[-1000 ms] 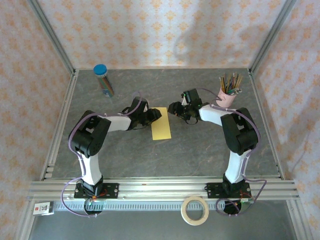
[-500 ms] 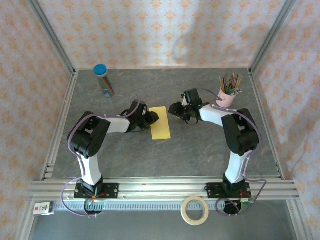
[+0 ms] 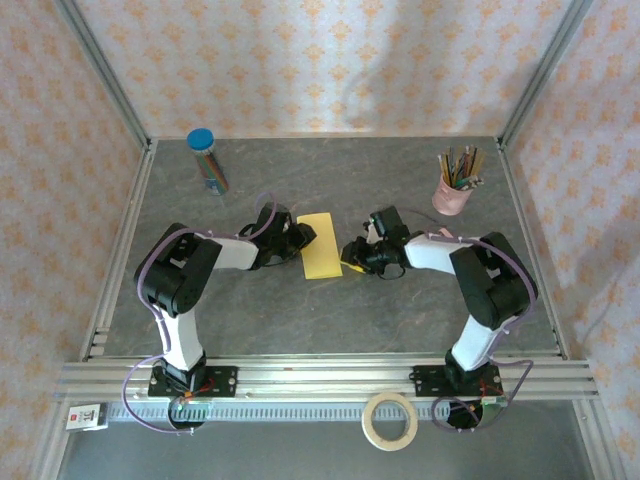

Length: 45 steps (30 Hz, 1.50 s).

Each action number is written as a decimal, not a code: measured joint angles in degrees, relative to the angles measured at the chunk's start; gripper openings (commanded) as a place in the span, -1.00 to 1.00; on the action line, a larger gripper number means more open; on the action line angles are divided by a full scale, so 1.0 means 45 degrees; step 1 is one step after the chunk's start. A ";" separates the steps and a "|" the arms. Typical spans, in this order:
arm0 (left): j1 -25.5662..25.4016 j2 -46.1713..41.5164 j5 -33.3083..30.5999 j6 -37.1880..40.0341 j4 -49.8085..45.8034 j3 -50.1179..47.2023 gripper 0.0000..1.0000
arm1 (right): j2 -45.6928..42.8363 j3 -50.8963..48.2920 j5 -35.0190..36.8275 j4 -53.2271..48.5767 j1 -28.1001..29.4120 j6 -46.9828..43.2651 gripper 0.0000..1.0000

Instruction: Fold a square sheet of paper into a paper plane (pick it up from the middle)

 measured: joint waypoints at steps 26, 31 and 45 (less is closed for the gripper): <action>0.0005 0.0010 0.0015 0.0019 0.0087 -0.0058 -0.38 | 0.0214 -0.0627 -0.2361 0.2244 0.0155 0.0976 -0.63; 0.0005 -0.0015 0.0068 0.0126 0.0083 -0.0058 -0.37 | 0.0534 -0.0622 -0.2365 0.2200 0.0097 0.1078 -0.72; 0.0000 -0.0792 -0.0452 0.0942 -0.0442 0.0146 -0.34 | 0.0452 -0.0646 -0.2263 0.1690 -0.0253 0.0918 -0.96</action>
